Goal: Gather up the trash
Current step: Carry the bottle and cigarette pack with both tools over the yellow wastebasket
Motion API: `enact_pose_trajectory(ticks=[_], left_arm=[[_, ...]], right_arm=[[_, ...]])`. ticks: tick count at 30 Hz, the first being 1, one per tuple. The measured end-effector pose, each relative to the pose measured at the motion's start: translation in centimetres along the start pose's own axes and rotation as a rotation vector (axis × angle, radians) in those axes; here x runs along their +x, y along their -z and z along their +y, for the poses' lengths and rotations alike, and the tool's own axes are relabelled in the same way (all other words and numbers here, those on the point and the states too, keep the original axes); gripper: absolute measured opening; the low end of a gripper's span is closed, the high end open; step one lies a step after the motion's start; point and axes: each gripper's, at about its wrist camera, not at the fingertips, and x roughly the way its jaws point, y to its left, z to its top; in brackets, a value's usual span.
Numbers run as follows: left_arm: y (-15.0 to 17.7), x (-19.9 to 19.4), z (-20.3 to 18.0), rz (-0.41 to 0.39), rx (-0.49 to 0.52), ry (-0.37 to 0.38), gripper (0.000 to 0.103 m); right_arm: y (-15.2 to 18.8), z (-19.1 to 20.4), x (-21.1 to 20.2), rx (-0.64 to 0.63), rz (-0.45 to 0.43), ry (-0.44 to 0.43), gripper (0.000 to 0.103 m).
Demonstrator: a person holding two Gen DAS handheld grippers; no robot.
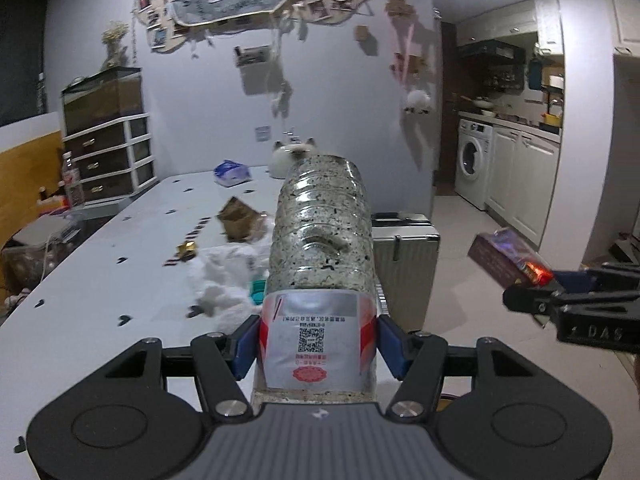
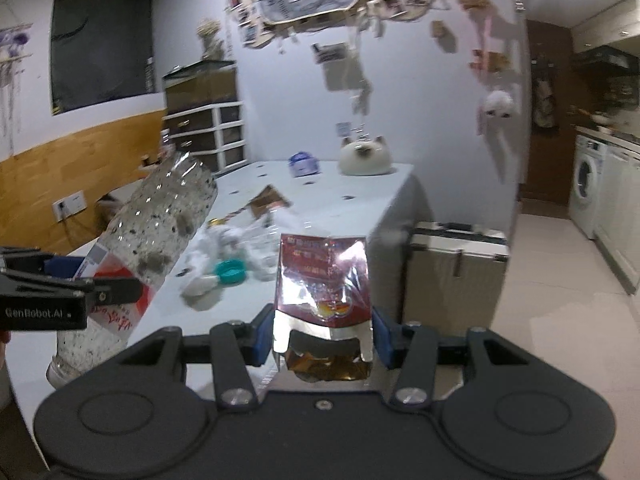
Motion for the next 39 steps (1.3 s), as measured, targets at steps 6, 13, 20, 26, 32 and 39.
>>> enact_pose_trajectory(ticks=[6,13,20,26,32,39], left_arm=[[0.0,1.2,-4.8,0.001,0.029,0.060,0.062],[0.3,3.4,-10.8,0.020,0.051,0.145,0.062],[0.9,5.7,-16.6,0.048,0.068,0.211,0.062],[2.4,8.6,-21.2,0.102,0.083,0.262,0.062],[4.7,12.3,-24.9,0.164,0.093,0.290,0.062],[8.3,17.8,-27.8,0.279,0.087,0.310,0.062]], right_arm=[[1.1,-4.1,-1.9,0.034,-0.005,0.060,0.051],[3.1,-9.3,-3.4,0.088,0.010,0.131,0.051],[5.6,-14.2,-4.9,0.143,0.023,0.191,0.051],[8.2,-17.5,-5.3,0.188,0.045,0.234,0.051],[11.9,-20.9,-3.9,0.249,0.098,0.279,0.051],[16.8,-24.1,-0.4,0.312,0.202,0.306,0.051]])
